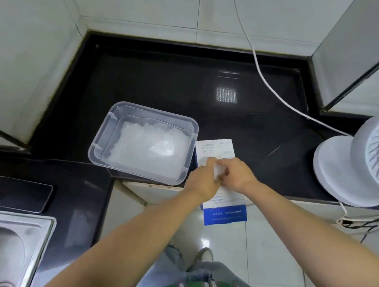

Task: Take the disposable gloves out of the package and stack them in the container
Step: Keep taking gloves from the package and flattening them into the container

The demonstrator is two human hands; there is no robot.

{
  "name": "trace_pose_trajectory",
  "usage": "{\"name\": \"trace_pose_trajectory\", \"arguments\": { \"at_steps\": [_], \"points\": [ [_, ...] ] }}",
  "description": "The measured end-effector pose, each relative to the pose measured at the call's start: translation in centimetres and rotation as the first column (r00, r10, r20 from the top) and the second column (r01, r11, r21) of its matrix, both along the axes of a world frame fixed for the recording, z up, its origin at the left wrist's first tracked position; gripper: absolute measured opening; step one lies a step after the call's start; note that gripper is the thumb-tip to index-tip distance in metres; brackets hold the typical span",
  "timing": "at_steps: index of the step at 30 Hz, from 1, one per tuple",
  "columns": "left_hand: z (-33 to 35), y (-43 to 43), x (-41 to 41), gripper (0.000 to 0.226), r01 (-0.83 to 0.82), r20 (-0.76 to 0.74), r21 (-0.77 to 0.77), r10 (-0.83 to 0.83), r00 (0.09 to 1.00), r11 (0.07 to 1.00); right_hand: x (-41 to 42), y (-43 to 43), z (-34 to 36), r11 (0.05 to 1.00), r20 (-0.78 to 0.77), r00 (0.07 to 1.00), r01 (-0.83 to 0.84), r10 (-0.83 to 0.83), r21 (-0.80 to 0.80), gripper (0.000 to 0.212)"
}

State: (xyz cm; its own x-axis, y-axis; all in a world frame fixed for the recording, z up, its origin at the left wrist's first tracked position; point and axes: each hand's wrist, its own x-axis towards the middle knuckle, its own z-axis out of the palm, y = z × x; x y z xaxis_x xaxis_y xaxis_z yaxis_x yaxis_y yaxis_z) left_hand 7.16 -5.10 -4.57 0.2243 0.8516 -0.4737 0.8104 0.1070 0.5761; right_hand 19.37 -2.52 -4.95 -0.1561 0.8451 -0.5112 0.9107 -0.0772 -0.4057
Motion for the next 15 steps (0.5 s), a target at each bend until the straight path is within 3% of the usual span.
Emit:
{"name": "trace_pose_trajectory", "arguments": {
  "at_steps": [2,6,10,15],
  "points": [
    [-0.8,0.0,-0.3,0.071,-0.025,-0.038,-0.05,0.023,0.999,0.998,0.1,-0.2,-0.6,1.0,0.008,1.0,0.015,-0.016,0.026,0.038],
    [-1.5,0.2,-0.5,0.085,-0.011,-0.069,-0.064,0.006,0.998,0.998,0.0,-0.5,-2.0,0.984,-0.047,0.988,0.15,-0.146,0.097,0.013],
    [-1.9,0.4,-0.5,0.091,-0.002,-0.091,-0.055,-0.004,0.996,0.998,0.9,-0.1,-2.4,0.972,-0.281,0.947,0.199,-0.157,0.127,0.012],
    [-1.9,0.7,-0.4,0.089,-0.01,-0.079,-0.065,0.005,0.997,0.998,2.1,-0.2,-1.5,0.949,-0.526,0.823,0.303,-0.216,0.085,0.012]
  ]
}}
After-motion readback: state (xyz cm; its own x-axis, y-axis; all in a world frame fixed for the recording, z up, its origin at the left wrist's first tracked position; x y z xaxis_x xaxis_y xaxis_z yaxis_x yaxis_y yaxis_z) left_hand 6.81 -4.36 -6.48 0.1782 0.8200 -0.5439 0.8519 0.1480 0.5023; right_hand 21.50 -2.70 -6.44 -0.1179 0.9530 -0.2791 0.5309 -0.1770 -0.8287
